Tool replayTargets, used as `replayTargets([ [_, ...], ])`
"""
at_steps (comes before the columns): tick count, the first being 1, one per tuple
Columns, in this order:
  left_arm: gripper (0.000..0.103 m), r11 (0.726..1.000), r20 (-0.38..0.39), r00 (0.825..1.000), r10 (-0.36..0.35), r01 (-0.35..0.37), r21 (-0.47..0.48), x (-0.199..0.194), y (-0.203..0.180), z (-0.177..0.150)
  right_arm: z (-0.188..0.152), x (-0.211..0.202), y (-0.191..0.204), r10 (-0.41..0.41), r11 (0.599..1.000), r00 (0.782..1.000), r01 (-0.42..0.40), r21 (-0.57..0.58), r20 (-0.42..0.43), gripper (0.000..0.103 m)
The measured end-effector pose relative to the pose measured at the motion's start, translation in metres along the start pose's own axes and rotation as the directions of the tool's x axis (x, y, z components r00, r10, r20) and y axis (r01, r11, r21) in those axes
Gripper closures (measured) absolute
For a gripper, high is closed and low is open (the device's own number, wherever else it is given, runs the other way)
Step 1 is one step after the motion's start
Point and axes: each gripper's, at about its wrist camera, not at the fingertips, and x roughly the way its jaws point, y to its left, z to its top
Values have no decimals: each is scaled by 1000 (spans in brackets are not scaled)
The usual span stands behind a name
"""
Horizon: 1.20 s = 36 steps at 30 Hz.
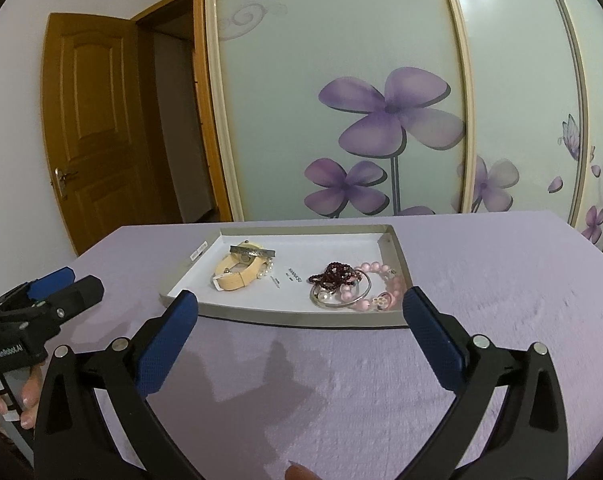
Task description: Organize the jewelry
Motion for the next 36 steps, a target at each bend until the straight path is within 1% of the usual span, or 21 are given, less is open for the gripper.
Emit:
replayTargets([
  [7,2,1000,-9,1000,-29,29,7,9,-2,-10,-9,4,-3,6,1000,1000,-5,25,-4,1],
  [11,2,999,1,999,-40,40,18,7,-5,-11,-9,1,-3,1,1000,1000,-1,27,3,1],
  [20,2,1000,11,1000,-23,23,11,2,-8,-9,-8,-3,-4,0,999,1000,0,49,10,1],
  [36,2,999,13,999,-44,44,3,-3,-7,-8,-6,-5,-5,10,998,1000,-11,63,17,1],
])
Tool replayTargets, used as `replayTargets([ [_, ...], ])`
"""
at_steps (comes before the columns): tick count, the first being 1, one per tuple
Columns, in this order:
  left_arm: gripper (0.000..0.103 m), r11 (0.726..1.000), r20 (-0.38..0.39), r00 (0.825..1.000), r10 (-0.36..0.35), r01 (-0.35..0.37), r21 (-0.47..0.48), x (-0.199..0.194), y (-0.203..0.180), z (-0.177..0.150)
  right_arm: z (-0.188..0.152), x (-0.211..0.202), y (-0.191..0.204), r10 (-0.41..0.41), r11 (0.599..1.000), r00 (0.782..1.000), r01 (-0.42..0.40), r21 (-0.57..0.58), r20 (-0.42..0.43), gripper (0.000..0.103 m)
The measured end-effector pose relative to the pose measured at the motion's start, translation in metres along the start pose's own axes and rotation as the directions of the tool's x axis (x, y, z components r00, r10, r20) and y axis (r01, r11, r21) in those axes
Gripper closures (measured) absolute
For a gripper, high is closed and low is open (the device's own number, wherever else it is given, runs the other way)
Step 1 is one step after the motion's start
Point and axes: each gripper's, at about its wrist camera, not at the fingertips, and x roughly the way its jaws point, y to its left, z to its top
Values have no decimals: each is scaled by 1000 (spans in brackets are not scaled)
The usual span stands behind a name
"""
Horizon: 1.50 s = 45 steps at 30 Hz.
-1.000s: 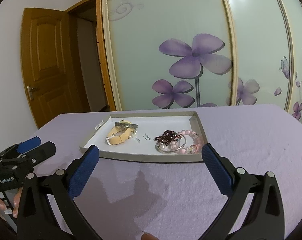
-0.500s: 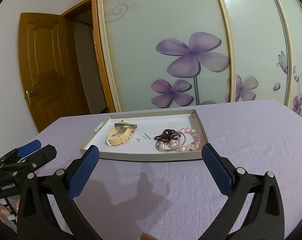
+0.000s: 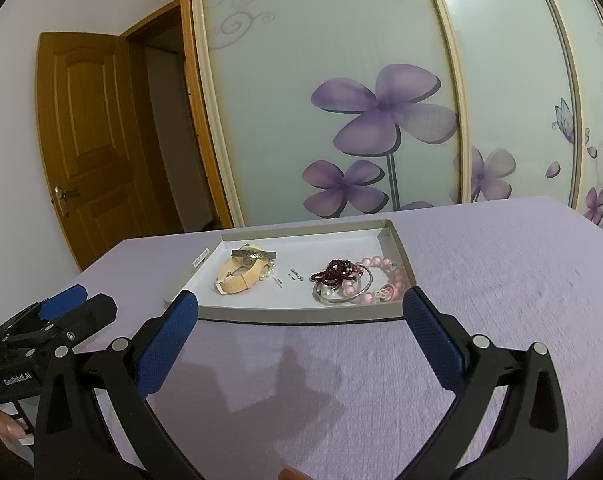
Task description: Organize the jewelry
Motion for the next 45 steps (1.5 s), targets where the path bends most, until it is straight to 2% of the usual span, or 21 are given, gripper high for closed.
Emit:
replayTargets([
  [45,2,1000,-1,1000,-6,6,-15,3,-3,2,2,-3,2,9,1000,1000,-9,0,10,1],
])
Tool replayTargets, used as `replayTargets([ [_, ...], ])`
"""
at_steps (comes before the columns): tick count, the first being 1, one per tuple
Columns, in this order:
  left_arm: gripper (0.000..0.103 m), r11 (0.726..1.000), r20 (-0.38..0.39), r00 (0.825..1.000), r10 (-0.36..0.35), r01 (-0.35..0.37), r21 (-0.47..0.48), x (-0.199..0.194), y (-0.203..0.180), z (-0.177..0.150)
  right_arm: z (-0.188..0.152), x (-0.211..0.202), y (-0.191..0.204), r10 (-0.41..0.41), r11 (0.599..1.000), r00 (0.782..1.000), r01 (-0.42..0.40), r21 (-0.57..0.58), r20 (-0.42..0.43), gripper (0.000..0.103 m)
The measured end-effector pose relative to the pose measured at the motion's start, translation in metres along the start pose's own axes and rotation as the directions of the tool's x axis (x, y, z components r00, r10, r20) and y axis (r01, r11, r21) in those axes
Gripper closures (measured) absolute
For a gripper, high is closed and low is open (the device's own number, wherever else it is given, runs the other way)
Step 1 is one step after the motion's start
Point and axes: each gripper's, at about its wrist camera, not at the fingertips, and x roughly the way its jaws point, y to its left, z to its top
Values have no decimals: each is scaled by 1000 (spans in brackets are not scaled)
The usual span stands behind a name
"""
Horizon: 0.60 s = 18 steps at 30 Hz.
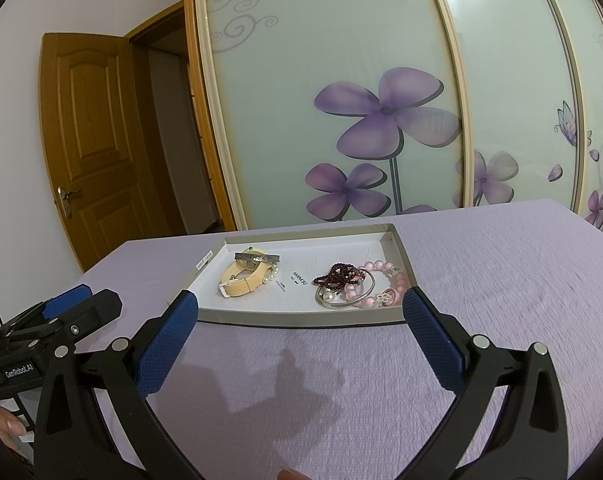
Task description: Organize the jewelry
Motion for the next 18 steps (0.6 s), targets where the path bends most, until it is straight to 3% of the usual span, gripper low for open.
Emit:
replayTargets([
  [18,2,1000,-3,1000,-4,4,0,0,-3,-2,0,0,1,-1,1000,1000,1,-1,0,1],
])
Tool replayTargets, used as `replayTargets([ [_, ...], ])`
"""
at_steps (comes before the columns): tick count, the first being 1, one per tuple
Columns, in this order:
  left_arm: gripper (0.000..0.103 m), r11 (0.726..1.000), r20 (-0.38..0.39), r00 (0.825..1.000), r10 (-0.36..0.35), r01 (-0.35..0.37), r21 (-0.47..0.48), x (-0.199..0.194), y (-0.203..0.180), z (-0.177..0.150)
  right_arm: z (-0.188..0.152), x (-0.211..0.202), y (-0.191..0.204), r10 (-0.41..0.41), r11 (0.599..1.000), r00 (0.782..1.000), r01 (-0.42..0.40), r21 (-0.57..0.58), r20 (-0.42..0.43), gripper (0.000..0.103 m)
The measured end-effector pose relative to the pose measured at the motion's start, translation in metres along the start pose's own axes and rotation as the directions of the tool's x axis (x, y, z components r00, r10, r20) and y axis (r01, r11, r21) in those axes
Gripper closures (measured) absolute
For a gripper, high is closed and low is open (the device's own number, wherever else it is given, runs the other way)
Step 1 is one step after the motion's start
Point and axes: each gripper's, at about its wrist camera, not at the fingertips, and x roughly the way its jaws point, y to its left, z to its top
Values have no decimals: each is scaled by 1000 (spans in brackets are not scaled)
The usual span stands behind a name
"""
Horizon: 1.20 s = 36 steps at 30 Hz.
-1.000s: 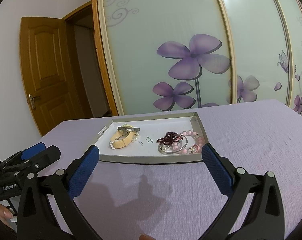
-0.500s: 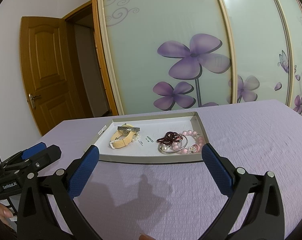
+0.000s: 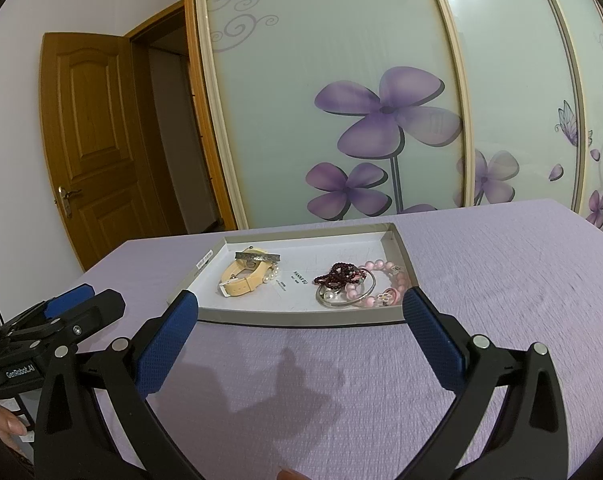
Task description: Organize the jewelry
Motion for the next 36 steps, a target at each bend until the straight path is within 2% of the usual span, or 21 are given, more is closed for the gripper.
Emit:
replayTargets([
  [36,2,1000,-5,1000,11,-11,-10,-1,1,-1,0,1,-1,1,1000,1000,-1,0,-1,1],
])
